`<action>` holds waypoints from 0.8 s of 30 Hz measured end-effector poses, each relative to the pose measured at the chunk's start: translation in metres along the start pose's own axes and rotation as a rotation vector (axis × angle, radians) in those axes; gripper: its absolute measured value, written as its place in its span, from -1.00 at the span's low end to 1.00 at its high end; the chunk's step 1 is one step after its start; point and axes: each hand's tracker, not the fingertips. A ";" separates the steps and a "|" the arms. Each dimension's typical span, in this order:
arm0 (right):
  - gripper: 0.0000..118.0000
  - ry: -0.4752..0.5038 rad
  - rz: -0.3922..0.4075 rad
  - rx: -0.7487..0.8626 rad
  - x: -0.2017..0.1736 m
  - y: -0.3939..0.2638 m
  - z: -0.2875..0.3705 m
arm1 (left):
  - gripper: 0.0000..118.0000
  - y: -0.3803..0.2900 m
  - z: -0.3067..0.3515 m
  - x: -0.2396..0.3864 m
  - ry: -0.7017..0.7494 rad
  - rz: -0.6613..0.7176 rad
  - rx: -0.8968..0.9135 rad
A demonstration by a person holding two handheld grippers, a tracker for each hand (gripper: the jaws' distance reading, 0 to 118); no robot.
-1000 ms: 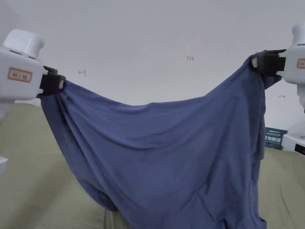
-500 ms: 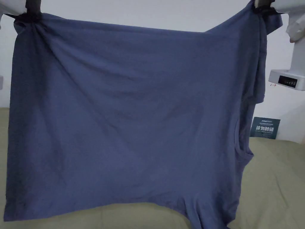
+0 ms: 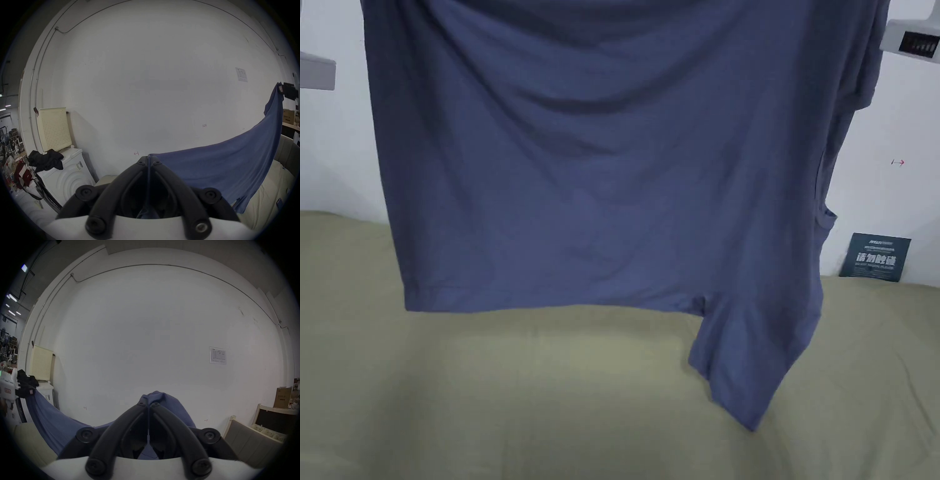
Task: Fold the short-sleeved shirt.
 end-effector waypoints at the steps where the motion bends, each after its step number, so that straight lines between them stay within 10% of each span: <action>1: -0.98 0.007 0.004 -0.003 0.000 0.001 0.003 | -0.98 -0.003 0.001 -0.001 -0.004 0.005 0.002; 24: -0.98 0.301 0.017 -0.320 -0.022 -0.157 0.171 | -0.98 -0.191 0.102 -0.023 -0.230 -0.049 -0.153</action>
